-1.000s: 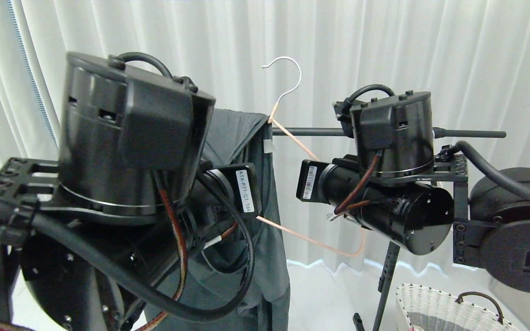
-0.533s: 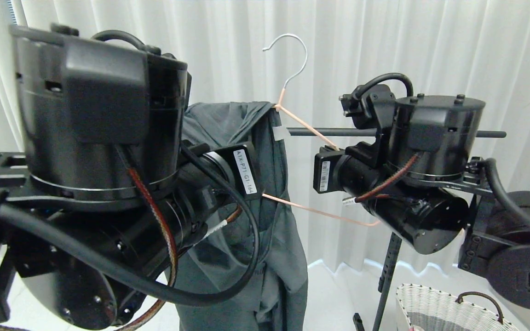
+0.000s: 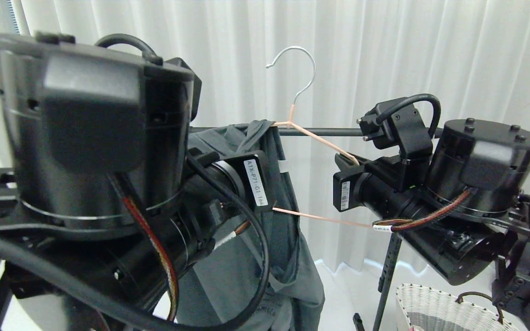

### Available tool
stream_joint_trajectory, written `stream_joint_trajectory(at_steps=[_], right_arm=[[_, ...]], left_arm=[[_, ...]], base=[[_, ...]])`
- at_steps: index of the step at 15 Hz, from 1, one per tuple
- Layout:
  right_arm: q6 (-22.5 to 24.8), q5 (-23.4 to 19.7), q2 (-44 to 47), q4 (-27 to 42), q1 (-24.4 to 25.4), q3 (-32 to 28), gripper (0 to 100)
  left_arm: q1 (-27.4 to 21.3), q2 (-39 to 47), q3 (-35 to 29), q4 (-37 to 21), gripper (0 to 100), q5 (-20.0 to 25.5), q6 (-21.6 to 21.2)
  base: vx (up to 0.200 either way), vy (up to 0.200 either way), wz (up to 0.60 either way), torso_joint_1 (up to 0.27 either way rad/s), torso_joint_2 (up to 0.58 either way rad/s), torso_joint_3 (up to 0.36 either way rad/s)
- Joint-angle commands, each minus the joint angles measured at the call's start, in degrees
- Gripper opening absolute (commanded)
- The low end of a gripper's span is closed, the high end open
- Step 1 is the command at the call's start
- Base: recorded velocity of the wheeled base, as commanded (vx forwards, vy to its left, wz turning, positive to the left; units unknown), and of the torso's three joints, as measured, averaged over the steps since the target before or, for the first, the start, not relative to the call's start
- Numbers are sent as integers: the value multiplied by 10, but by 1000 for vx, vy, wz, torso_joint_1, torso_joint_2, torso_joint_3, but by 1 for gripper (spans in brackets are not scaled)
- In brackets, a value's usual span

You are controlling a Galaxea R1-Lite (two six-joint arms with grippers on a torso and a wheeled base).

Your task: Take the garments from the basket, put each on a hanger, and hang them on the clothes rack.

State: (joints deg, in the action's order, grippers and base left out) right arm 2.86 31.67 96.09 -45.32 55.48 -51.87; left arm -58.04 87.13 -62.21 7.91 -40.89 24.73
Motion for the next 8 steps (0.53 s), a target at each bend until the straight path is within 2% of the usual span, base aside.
stream_joint_trajectory(at_steps=[1,3,5,8], right_arm=[[1,0,2,-6,7,5,0],[1,0,9,-17,31,4,0],[-2,1,19,-19,53,1,0],[-6,1,45,-37,60,-10,0]], left_arm=[[-20,1,19,0,0,0,1],[-45,5,28,0,0,4,1],[-45,16,21,4,0,13,1],[-50,18,18,9,0,23,1]], base=[[0,0,0,0,0,0],[0,0,0,0,0,0],[0,0,0,0,0,0],[0,0,0,0,0,0]])
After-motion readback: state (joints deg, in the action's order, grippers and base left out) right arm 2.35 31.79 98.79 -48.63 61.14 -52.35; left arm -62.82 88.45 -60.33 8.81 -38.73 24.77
